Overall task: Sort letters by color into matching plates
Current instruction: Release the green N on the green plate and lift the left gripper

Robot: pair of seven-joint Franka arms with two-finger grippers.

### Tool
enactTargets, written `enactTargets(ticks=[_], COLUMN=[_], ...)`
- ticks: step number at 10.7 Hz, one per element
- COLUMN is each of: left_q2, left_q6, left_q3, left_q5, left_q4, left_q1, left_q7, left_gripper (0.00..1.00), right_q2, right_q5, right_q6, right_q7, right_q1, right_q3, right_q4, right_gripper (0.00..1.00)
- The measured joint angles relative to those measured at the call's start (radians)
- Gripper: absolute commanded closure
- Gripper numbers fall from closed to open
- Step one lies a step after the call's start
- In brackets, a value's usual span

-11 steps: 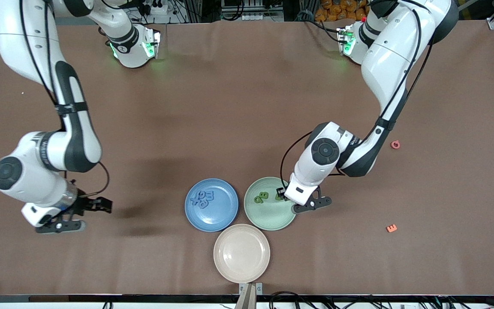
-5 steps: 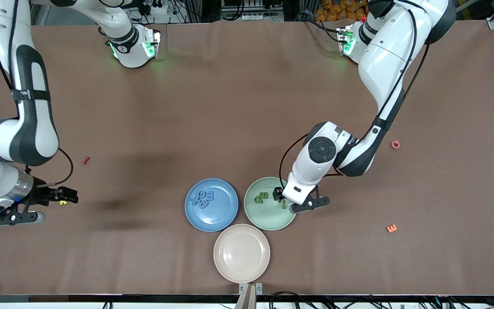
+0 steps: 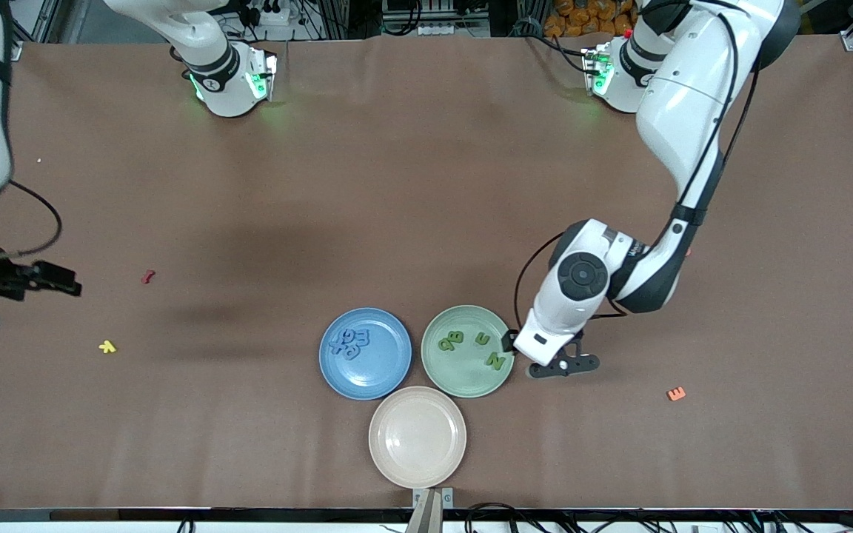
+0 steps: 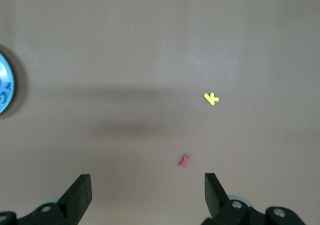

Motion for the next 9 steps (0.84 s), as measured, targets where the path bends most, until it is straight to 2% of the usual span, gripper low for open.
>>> enactTargets(ticks=[2,4,6,9], left_q2=[-0.054,-0.129,-0.203,-0.290], left_q6=[-0.181,-0.337,-0.376,-0.380], left_q3=[-0.007,-0.016,-0.019,-0.021], left_q5=[-0.005,-0.086,-0.182,-0.220], left_q4=[0.006,-0.001,-0.076,-0.254], left_q1=[0.055,0.109,0.158,0.190], left_q7=[0.107,0.155,0.167,0.167], left_gripper=[0.00,0.00,0.00,0.00], right_q2=[-0.077,-0.130,-0.172,-0.228], right_q5=[-0.017,-0.038,-0.046,-0.048], right_q6=[-0.082,-0.132,-0.182,-0.279], right_q7=[0.047,0.141,0.201,0.215], right_q1=[-0.005,-0.002,0.019,0.029], right_q3=[-0.004,0.007,0.017,0.035], right_q4=[-0.001,-0.001,0.006,0.031], right_gripper=[0.00,0.00,0.00,0.00])
